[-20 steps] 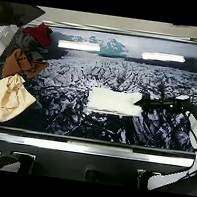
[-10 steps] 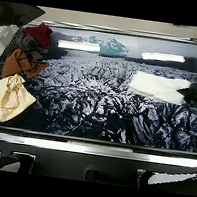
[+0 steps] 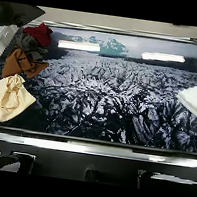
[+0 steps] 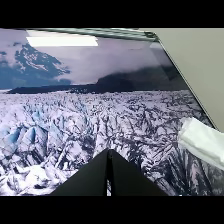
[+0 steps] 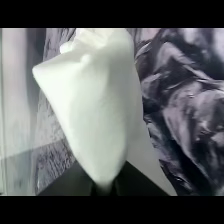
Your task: Fold the clothes and pants, and hang the long-sleeved shirts on hangers.
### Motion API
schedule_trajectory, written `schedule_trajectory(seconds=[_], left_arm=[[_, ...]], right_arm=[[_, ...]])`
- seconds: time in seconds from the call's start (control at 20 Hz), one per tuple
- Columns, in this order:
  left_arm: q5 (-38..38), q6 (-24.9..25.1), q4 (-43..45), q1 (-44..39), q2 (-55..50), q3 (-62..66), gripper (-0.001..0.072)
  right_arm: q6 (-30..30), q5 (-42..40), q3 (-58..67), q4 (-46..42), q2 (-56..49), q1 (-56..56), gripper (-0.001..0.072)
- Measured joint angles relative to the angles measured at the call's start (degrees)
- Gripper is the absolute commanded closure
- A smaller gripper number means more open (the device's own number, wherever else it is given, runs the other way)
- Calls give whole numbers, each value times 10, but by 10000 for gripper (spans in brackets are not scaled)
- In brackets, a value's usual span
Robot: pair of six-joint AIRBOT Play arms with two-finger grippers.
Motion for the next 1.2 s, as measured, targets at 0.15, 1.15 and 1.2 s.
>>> schedule_trajectory(seconds=[0.15, 1.15, 1.2], left_arm=[[0, -1, 0, 0, 0, 0, 684], [0, -2, -4, -2, 1, 0, 684], [0, -2, -4, -2, 1, 0, 684]], right_arm=[[42, 23, -14, -86, 11, -43, 678], [151, -43, -246, -376, 146, -59, 8], [151, -41, -244, -378, 151, -59, 8]])
